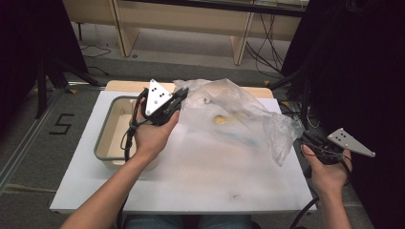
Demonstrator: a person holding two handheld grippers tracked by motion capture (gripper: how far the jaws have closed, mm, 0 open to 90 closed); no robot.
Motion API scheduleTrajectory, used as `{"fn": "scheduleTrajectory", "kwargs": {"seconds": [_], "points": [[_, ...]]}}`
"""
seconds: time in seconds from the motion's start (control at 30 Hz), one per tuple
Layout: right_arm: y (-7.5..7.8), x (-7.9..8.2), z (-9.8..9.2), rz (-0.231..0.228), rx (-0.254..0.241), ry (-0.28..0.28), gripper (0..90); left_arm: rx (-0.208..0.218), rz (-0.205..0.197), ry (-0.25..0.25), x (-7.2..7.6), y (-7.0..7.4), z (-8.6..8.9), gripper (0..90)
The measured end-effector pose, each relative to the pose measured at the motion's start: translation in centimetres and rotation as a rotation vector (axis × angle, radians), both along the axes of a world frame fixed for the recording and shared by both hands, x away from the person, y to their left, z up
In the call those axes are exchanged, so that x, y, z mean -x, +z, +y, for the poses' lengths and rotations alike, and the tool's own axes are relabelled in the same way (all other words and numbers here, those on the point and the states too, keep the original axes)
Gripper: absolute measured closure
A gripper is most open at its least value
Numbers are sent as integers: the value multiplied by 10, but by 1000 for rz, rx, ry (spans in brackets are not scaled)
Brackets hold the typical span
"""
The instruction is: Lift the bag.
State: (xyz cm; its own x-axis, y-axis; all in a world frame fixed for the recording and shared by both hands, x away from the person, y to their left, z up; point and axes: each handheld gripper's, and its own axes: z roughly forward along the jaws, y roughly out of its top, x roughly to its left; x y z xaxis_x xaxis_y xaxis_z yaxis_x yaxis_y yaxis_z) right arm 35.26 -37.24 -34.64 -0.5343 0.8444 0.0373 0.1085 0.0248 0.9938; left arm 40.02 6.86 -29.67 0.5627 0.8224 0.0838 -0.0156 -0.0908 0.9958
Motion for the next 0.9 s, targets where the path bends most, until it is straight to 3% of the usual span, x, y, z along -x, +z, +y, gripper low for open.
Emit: {"fn": "scheduleTrajectory", "kwargs": {"seconds": [0.17, 0.53, 0.63, 0.77, 0.9], "points": [[-1, -2, -3, 21, -28, -25, 900, 2, 0, 6, -3, 5, 1, 892], [-15, -23, -5, 66, -48, -147, 900, -32, 5, 20, -31, -15, -8, 884], [-23, -34, -1, 93, -45, -184, 900, -45, 24, 18, -39, -20, -12, 751], [-32, -46, 5, 138, -40, -237, 900, -23, 37, 21, -42, -22, -14, 554], [-40, -55, 8, 177, -37, -290, 900, -31, 24, 46, -40, -22, -13, 363]]}}
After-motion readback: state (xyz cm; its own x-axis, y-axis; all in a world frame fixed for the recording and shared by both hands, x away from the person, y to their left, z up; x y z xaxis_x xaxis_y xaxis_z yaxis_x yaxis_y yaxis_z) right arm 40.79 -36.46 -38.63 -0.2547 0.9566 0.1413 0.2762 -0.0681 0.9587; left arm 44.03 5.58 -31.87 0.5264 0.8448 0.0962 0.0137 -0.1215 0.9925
